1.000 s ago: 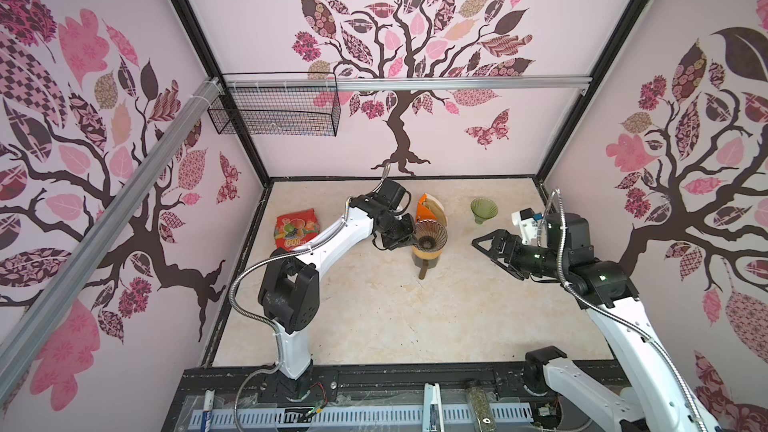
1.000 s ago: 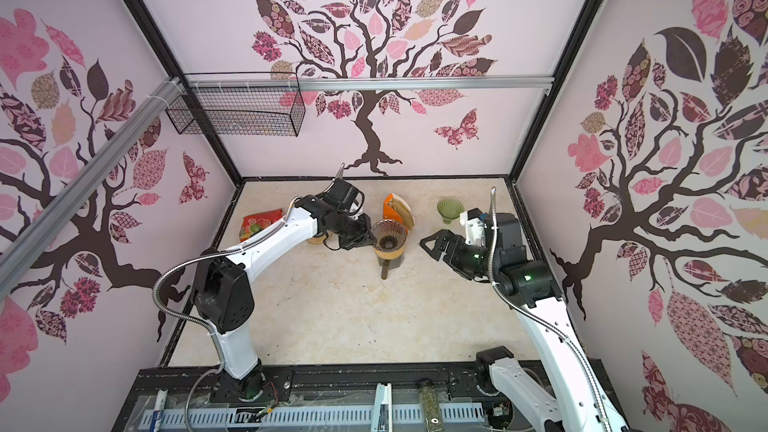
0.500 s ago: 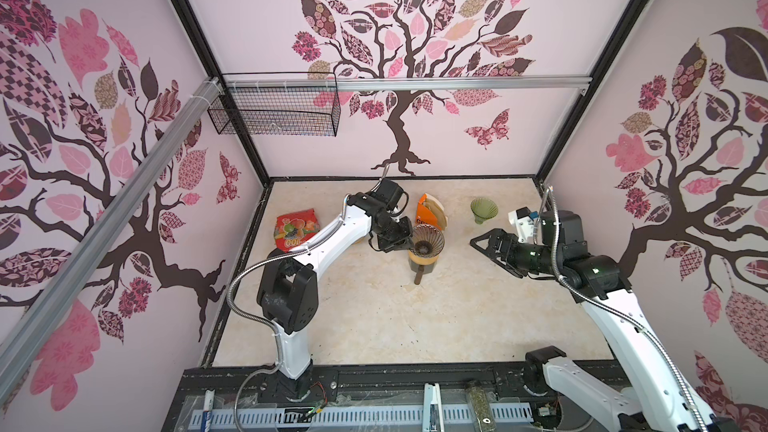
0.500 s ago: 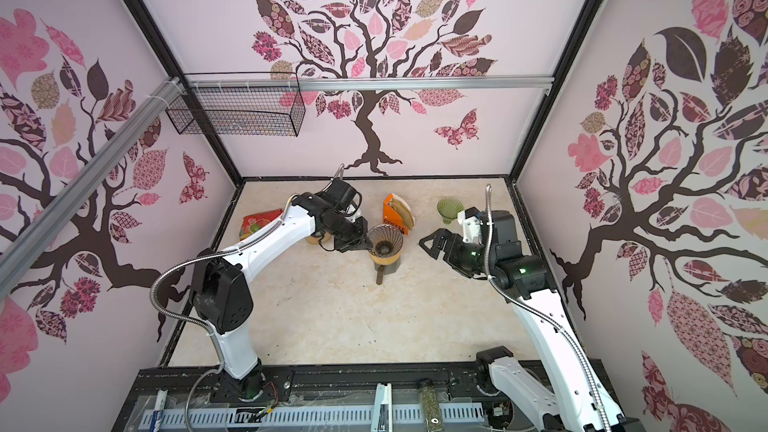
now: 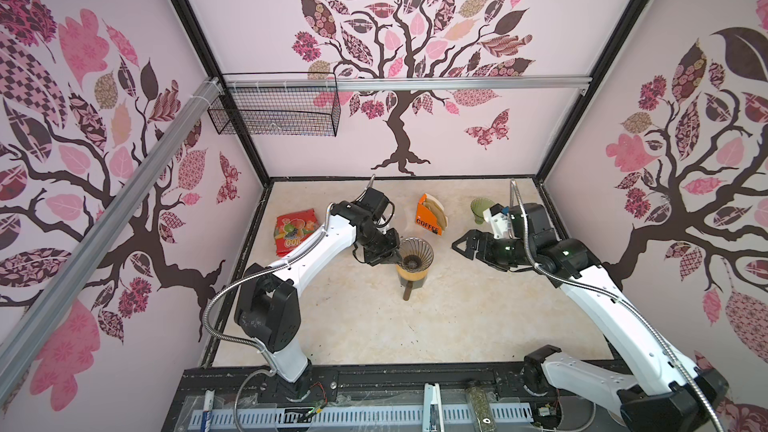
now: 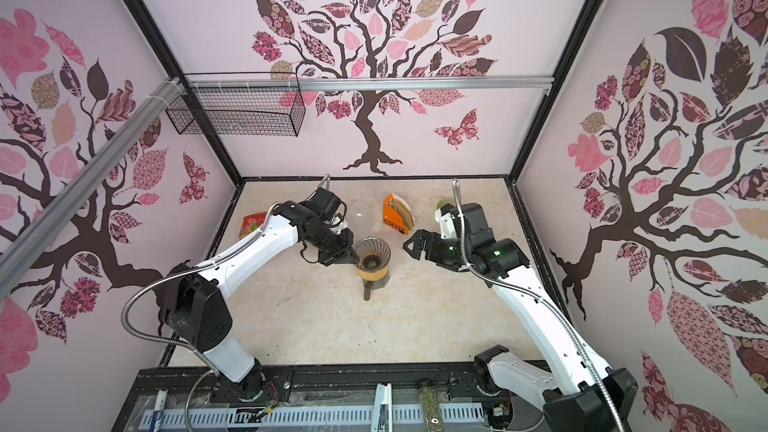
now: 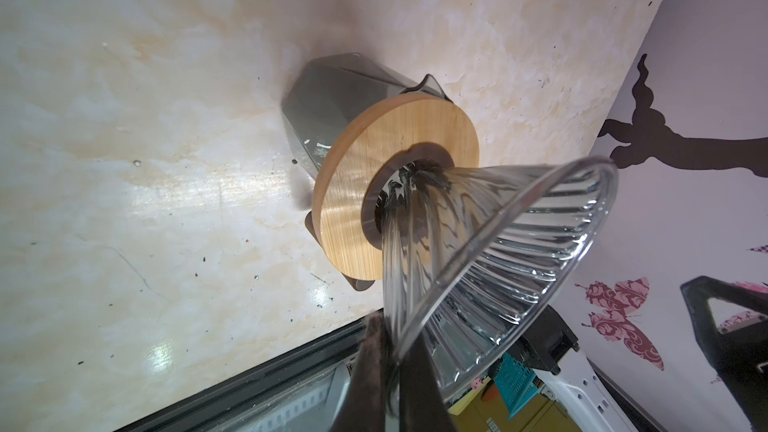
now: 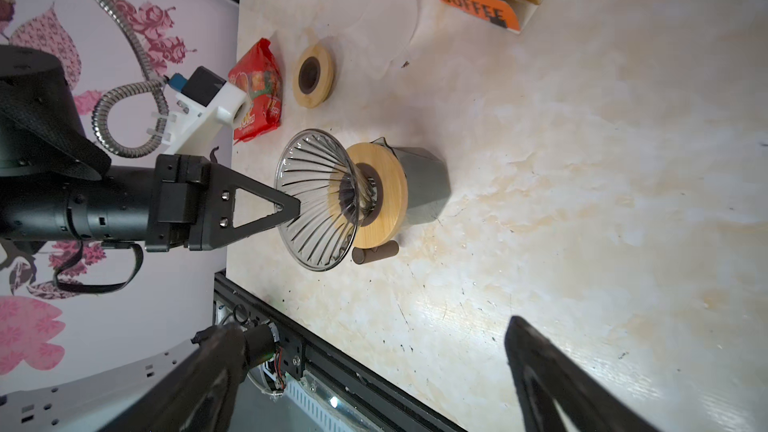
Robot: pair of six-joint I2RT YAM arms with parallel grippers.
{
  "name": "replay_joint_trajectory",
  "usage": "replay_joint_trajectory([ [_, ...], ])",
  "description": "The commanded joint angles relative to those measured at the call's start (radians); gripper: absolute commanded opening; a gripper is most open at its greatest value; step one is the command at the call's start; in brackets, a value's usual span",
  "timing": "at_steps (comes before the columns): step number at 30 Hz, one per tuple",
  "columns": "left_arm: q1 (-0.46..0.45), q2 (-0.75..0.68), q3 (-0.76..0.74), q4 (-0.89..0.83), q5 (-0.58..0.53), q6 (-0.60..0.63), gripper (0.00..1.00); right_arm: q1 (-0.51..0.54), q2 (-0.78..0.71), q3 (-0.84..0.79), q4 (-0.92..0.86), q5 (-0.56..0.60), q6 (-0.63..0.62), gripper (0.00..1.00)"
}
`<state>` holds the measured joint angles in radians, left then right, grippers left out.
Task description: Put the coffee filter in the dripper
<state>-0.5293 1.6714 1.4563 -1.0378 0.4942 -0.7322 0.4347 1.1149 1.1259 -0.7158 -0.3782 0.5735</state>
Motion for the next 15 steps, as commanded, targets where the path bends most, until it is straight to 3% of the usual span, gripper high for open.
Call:
replay_joint_trajectory([
  [1, 0.012, -0.039, -0.052, -0.044, 0.001, 0.016, 0.0, 0.092, 0.069, 0.054, 0.046, 0.067, -0.045, 0.98],
  [9, 0.021, -0.069, -0.096, -0.016, -0.005, 0.002, 0.0, 0.125, 0.251, 0.083, 0.116, 0.058, -0.095, 0.87],
  [15, 0.03, -0.099, -0.117, -0.011, 0.005, -0.002, 0.0, 0.127, 0.323, 0.101, 0.157, 0.028, -0.113, 0.63],
])
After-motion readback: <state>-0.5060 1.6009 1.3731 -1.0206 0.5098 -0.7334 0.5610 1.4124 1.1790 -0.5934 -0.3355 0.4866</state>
